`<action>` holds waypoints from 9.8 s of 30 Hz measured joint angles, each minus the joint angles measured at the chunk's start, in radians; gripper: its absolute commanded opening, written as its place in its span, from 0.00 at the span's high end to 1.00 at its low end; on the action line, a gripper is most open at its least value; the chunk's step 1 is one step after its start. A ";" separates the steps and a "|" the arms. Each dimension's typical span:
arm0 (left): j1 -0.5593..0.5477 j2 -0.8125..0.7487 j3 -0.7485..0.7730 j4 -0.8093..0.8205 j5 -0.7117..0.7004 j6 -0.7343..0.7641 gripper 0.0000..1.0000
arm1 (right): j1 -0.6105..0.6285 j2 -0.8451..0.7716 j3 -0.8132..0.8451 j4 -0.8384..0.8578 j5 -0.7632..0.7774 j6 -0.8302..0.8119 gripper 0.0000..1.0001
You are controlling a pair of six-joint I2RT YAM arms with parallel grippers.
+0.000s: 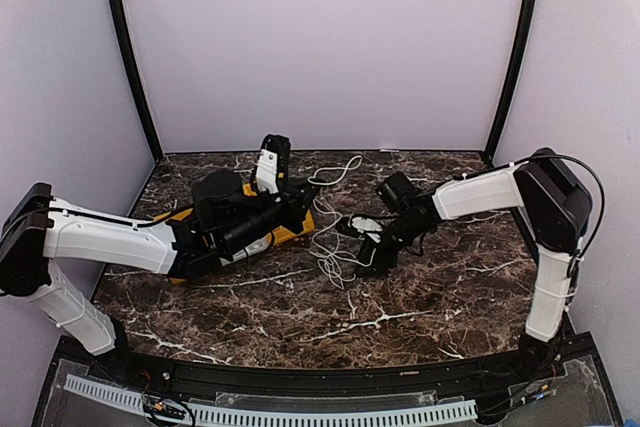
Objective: Untangle the cables
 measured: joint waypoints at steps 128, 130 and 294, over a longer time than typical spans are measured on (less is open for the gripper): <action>0.447 0.438 0.501 -0.876 0.233 0.010 0.65 | -0.422 -0.628 -0.348 -0.052 0.064 -0.095 0.38; 0.448 0.416 0.501 -0.904 0.233 0.016 0.61 | -0.422 -0.628 -0.348 -0.052 0.064 -0.098 0.38; 0.099 0.357 0.248 -0.105 0.734 -0.197 0.53 | -0.043 -0.518 0.105 -0.359 0.156 -0.303 1.00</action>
